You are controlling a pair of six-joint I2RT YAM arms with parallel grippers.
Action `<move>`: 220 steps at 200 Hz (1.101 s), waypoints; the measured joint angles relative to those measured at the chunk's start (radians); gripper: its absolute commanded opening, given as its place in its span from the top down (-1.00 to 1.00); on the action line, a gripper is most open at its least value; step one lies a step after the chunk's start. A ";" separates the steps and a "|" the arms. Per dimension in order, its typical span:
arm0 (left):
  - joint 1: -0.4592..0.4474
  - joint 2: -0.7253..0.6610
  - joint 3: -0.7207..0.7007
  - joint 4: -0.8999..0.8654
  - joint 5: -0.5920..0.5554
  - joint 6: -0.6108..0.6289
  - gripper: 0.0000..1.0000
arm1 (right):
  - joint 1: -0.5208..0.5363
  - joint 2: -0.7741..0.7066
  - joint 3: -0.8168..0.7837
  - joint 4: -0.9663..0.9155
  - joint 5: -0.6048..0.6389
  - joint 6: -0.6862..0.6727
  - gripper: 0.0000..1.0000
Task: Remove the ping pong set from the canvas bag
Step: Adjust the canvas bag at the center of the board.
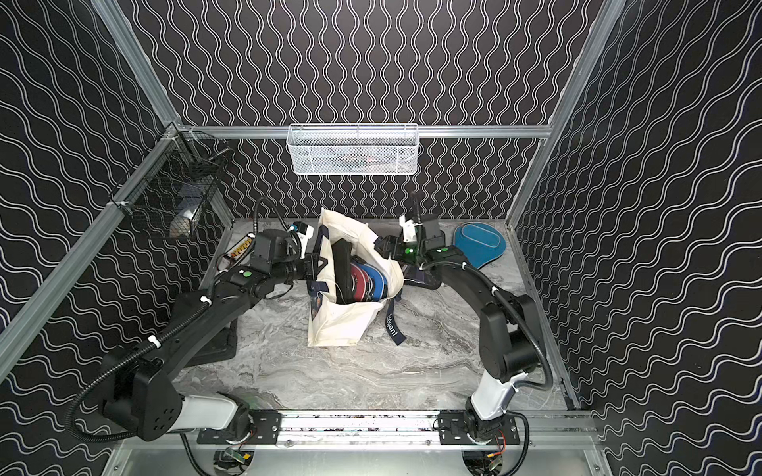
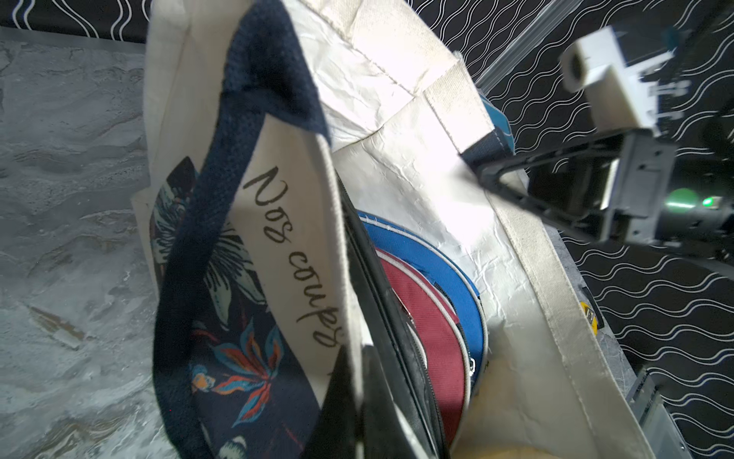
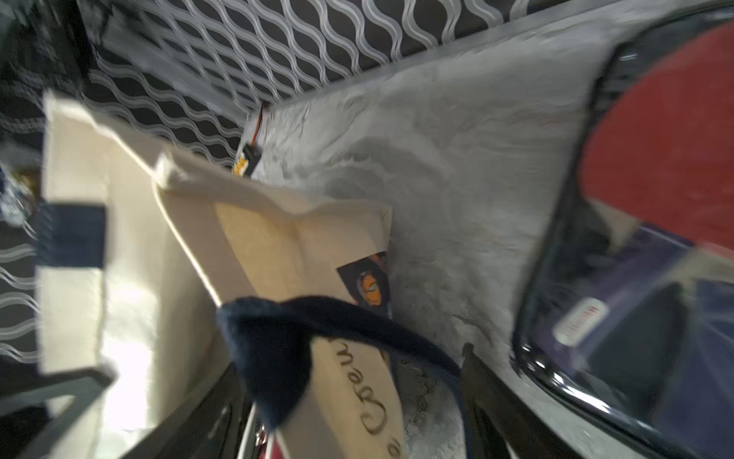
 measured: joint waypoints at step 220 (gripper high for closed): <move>-0.001 0.041 0.192 -0.179 -0.083 0.015 1.00 | 0.126 -0.075 -0.171 0.263 0.161 0.048 0.95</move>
